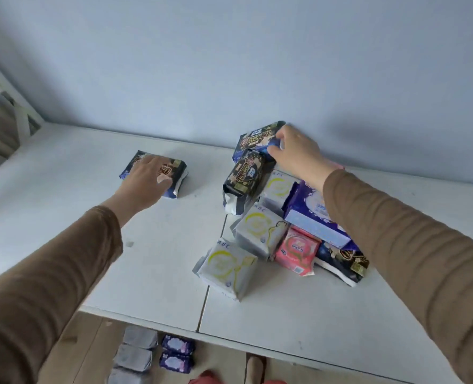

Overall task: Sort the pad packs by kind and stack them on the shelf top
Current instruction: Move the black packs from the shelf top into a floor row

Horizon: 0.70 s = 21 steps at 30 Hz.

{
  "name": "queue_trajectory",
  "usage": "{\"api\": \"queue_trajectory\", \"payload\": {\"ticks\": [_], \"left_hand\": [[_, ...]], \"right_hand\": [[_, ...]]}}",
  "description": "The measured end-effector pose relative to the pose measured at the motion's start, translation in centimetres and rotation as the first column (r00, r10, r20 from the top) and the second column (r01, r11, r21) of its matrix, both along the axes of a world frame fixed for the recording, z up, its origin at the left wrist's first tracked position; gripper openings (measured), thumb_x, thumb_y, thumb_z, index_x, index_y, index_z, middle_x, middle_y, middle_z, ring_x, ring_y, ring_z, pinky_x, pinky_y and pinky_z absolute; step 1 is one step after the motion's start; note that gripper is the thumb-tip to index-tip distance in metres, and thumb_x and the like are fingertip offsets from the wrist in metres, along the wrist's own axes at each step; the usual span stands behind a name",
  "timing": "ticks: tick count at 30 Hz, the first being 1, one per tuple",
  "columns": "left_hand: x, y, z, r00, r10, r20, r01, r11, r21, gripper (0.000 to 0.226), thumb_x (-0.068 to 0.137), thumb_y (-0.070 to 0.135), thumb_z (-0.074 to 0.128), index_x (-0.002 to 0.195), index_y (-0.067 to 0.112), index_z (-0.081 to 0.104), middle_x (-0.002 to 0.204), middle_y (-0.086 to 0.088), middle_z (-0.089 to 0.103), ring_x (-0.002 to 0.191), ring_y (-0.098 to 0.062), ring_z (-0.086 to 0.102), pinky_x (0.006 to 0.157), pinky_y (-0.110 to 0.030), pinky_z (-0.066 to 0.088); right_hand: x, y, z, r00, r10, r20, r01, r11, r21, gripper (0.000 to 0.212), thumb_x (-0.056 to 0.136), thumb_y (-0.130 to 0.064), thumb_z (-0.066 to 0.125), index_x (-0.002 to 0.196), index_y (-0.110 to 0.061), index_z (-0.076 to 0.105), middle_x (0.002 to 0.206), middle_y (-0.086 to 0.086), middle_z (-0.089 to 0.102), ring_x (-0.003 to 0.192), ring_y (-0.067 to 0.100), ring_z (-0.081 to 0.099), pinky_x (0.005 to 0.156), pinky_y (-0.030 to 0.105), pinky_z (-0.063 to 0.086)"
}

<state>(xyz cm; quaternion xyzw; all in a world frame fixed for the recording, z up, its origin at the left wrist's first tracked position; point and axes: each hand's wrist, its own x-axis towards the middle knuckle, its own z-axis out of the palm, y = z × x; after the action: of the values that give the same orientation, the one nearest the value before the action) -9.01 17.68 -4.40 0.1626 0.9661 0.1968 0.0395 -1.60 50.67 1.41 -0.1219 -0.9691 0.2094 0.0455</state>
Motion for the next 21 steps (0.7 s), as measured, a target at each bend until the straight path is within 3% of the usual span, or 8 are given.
{"api": "queue_trajectory", "payload": {"ticks": [6,10,12,15,17,19,21], "left_hand": [[-6.4,-1.2,-1.4,0.997,0.080,0.025,-0.078,0.995,-0.066,0.058,0.088,-0.001,0.046,0.143,0.016,0.045,0.151,-0.012,0.036,0.138,-0.033,0.030,0.116,-0.041,0.021],[-9.4,-2.2,-2.1,0.982,0.108,0.154,-0.083,0.983,-0.162,0.070,0.087,0.015,0.062,0.151,0.024,0.034,0.160,-0.011,0.020,0.145,-0.034,0.018,0.118,-0.045,0.019],[-10.5,-2.6,-2.0,0.958,0.103,0.268,-0.071,0.989,-0.128,0.080,0.083,0.019,0.071,0.152,0.032,0.031,0.163,-0.003,0.012,0.147,-0.032,0.015,0.115,-0.046,0.027],[-12.0,-3.5,-1.5,0.898,0.032,0.439,0.029,0.991,-0.131,0.094,0.077,0.026,0.081,0.153,0.038,0.026,0.163,0.005,0.006,0.146,-0.027,0.021,0.111,-0.042,0.033],[-12.8,-4.0,-1.1,0.862,-0.011,0.507,0.134,0.970,-0.205,0.107,0.070,0.035,0.086,0.154,0.041,0.019,0.160,0.008,0.012,0.144,-0.024,0.024,0.113,-0.043,0.029],[-13.0,-4.1,-0.8,0.864,-0.048,0.501,0.227,0.925,-0.304,0.124,0.060,0.046,0.089,0.154,0.045,0.009,0.154,0.009,0.023,0.140,-0.025,0.029,0.112,-0.046,0.030],[-12.7,-4.1,-0.4,0.895,-0.069,0.441,0.284,0.851,-0.442,0.133,0.047,0.061,0.088,0.152,0.045,0.008,0.143,0.007,0.034,0.133,-0.028,0.034,0.108,-0.051,0.033]], "right_hand": [[-5.9,3.1,-1.8,0.976,-0.180,0.124,0.188,0.980,-0.060,0.056,0.099,-0.045,0.049,0.134,-0.004,0.036,0.126,0.018,0.058,0.113,0.037,0.058,0.081,0.037,0.043],[-8.3,3.1,-3.5,0.947,-0.254,0.194,0.289,0.941,-0.175,0.073,0.095,-0.055,0.052,0.137,-0.002,0.025,0.118,0.014,0.060,0.102,0.035,0.062,0.067,0.033,0.041],[-9.1,2.7,-4.3,0.938,-0.284,0.197,0.327,0.913,-0.245,0.086,0.090,-0.059,0.059,0.143,-0.005,0.018,0.117,0.013,0.059,0.096,0.033,0.063,0.063,0.034,0.044],[-9.7,2.0,-5.4,0.923,-0.328,0.201,0.377,0.875,-0.304,0.104,0.084,-0.053,0.069,0.152,-0.009,0.004,0.129,0.015,0.057,0.103,0.034,0.064,0.081,0.040,0.055],[-10.0,1.4,-5.9,0.920,-0.365,0.142,0.390,0.832,-0.395,0.097,0.080,-0.039,0.077,0.148,-0.013,0.013,0.127,0.012,0.055,0.112,0.034,0.061,0.090,0.039,0.052],[-9.9,0.3,-5.8,0.934,-0.355,0.043,0.327,0.801,-0.501,0.083,0.078,-0.025,0.081,0.138,-0.013,0.024,0.131,0.008,0.051,0.120,0.031,0.056,0.099,0.041,0.049],[-9.5,-0.9,-5.4,0.959,-0.276,-0.065,0.215,0.856,-0.471,0.083,0.080,-0.018,0.081,0.143,-0.012,0.026,0.147,0.009,0.042,0.134,0.029,0.045,0.110,0.041,0.040]]}}
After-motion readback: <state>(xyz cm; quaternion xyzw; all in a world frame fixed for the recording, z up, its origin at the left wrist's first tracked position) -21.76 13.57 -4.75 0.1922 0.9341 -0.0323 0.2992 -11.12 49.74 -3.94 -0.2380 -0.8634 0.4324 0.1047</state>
